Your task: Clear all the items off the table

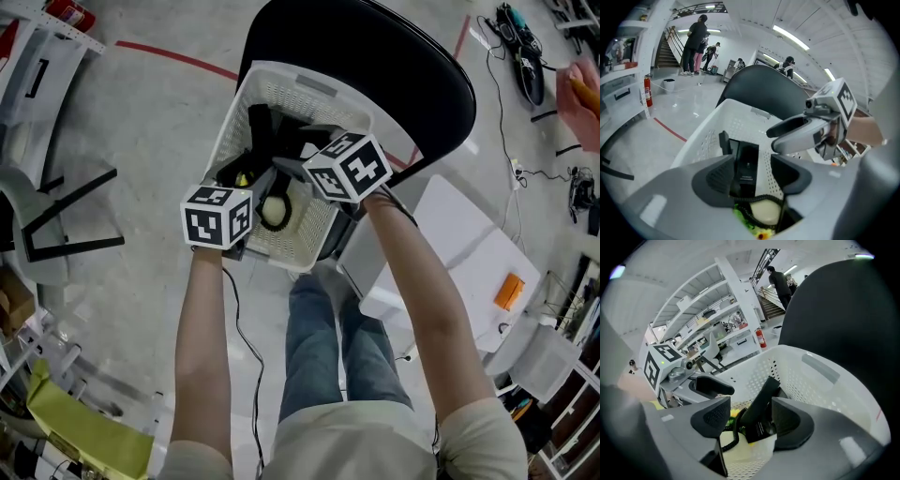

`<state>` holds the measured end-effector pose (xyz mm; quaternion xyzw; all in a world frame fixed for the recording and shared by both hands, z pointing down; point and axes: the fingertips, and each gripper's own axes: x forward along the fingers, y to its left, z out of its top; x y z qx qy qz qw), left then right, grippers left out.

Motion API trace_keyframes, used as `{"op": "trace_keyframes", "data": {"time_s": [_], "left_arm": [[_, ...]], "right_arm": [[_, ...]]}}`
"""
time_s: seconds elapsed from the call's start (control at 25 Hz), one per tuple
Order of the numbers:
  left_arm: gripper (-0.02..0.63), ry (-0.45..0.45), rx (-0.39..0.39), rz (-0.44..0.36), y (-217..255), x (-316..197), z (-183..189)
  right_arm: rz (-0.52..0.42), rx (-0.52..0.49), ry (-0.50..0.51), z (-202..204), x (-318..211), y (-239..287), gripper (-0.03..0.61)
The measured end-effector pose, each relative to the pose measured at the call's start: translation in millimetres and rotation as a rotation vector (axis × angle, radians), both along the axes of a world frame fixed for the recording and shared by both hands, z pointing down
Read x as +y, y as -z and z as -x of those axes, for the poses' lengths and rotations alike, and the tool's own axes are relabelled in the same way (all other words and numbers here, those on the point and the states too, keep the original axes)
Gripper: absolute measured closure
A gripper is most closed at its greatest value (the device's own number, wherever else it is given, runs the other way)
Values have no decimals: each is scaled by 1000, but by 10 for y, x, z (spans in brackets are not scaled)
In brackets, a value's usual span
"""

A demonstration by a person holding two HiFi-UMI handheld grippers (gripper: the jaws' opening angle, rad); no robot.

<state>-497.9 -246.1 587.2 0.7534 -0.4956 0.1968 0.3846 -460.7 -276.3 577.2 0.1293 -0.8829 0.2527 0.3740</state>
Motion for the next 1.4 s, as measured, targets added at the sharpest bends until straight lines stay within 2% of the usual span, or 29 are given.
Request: {"op": "trace_keyframes", "data": {"time_s": [0.24,0.52,0.8,1.08,1.4], "left_arm": [[368,-10,-2,-12,121,53,-79],[377,-11,-2,-28,331,160,-248],[450,24,-34,-53,597,261,-373],[528,61,-78,-81,881,361,-463],[588,102,-79,-116,1223,495,-602]], "right_arm": [[-20,11,-27,-118,55,99,333],[-33,8,-96,-307,198,245,402],[-82,-3,-182,-468,347,503,520],[-89,-21,-245,-629,495,773,565],[-133,-26,-291,-801,660,1112,578]]}}
